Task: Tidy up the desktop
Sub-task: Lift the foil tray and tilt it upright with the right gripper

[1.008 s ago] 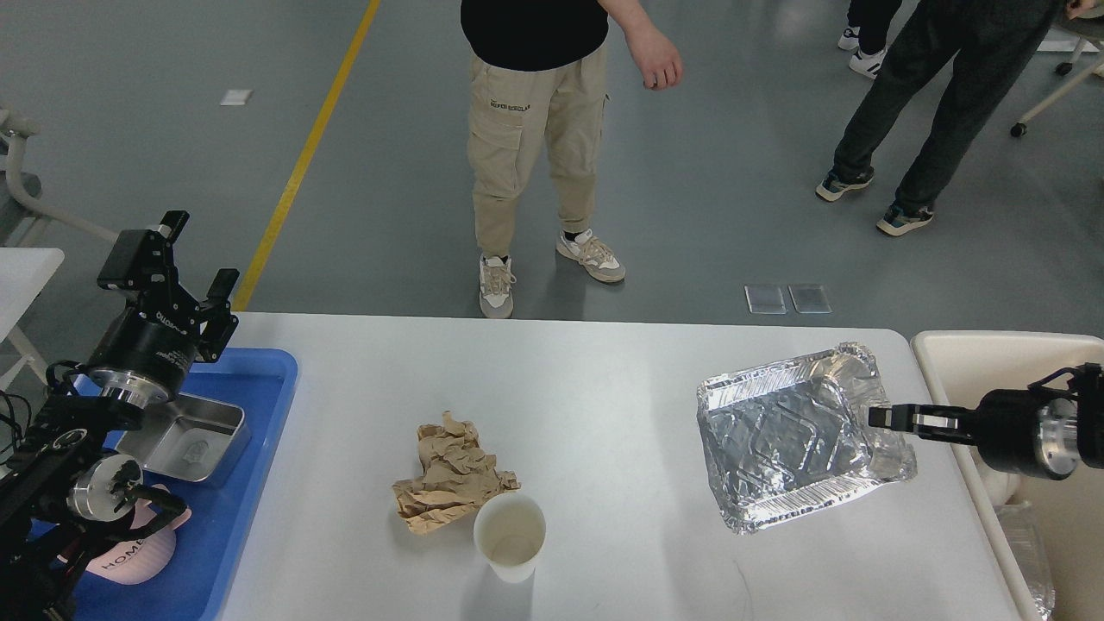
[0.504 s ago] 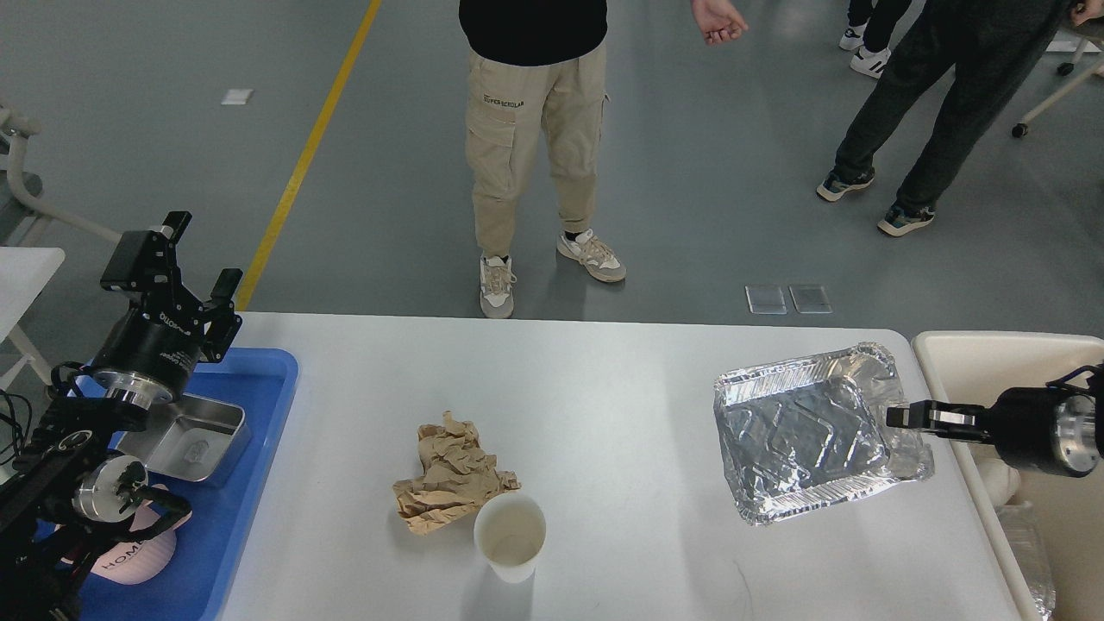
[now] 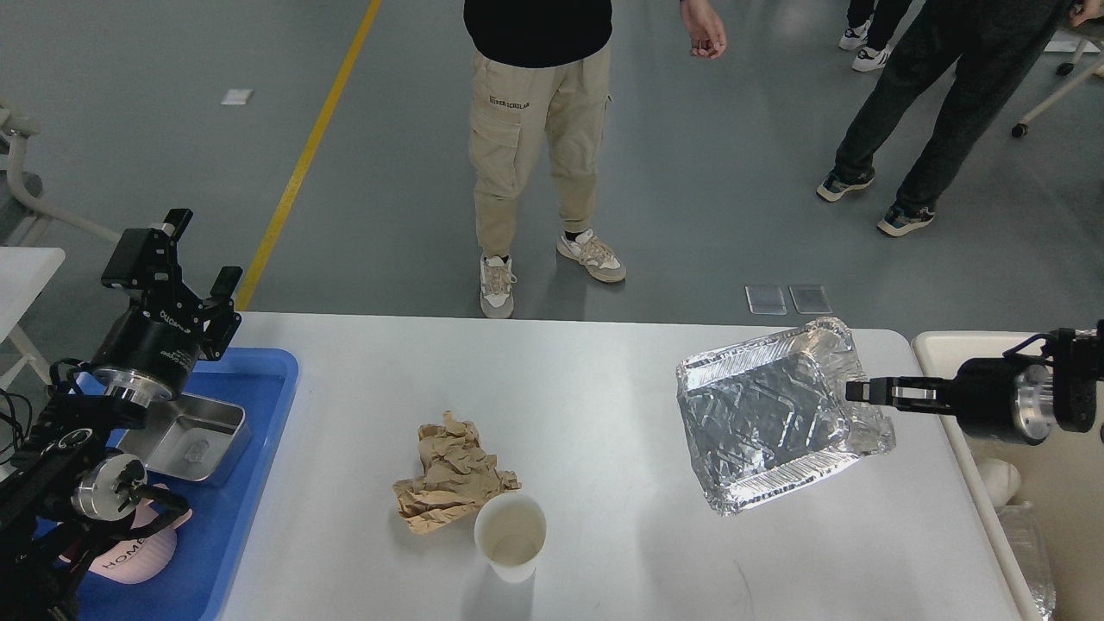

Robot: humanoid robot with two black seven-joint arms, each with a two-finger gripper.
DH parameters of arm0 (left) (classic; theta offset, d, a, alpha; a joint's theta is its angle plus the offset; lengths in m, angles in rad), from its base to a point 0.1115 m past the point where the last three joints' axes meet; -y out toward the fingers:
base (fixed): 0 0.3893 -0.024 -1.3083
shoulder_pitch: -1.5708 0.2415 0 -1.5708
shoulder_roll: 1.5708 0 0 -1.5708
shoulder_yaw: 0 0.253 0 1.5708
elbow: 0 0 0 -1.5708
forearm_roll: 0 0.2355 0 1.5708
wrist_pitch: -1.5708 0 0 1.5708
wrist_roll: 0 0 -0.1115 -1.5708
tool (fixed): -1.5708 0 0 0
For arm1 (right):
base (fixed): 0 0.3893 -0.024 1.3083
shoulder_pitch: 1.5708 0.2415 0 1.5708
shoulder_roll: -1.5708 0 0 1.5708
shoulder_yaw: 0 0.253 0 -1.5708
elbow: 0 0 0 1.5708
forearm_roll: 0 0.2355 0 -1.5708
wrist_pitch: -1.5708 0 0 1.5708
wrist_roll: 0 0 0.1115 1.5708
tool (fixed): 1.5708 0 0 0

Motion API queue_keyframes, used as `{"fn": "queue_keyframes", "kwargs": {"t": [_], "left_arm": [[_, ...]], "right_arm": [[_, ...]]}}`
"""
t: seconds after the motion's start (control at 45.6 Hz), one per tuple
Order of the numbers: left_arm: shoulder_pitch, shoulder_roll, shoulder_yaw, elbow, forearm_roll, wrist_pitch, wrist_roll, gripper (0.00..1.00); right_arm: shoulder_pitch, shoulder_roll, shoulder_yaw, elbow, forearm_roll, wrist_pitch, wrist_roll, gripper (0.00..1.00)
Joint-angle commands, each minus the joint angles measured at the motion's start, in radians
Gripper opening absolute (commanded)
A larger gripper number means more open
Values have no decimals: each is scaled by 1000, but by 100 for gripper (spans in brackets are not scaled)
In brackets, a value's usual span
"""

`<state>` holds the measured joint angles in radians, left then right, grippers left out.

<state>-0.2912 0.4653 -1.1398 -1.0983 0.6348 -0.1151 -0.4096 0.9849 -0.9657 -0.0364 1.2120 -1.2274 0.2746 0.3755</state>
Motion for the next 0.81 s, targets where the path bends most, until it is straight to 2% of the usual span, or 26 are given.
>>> {"fn": "queue_keyframes", "kwargs": {"t": [0.0, 0.197, 0.285, 0.351, 0.373, 0.504, 0.614, 0.789], "left_arm": [[4, -1, 0, 0, 16, 0, 0, 97], [6, -2, 0, 0, 17, 0, 0, 97], [7, -2, 0, 0, 17, 0, 0, 97], [7, -2, 0, 0, 17, 0, 0, 97], [7, -2, 0, 0, 17, 0, 0, 97], [9, -2, 0, 0, 17, 0, 0, 97], [11, -4, 0, 0, 17, 0, -1, 97], [11, -5, 0, 0, 19, 3, -1, 97]], "right_arm": [[3, 33, -2, -6, -9, 11, -1, 0], [20, 73, -13, -34, -3, 54, -16, 0], [31, 85, -14, -35, 14, 57, -41, 0], [32, 96, -13, -37, 48, 86, -96, 0], [37, 103, -11, -48, 90, 113, -146, 0], [58, 140, -13, -75, 232, 143, -291, 0], [67, 165, -13, -75, 264, 164, -371, 0], [89, 179, -13, -77, 396, 184, -461, 0]]}}
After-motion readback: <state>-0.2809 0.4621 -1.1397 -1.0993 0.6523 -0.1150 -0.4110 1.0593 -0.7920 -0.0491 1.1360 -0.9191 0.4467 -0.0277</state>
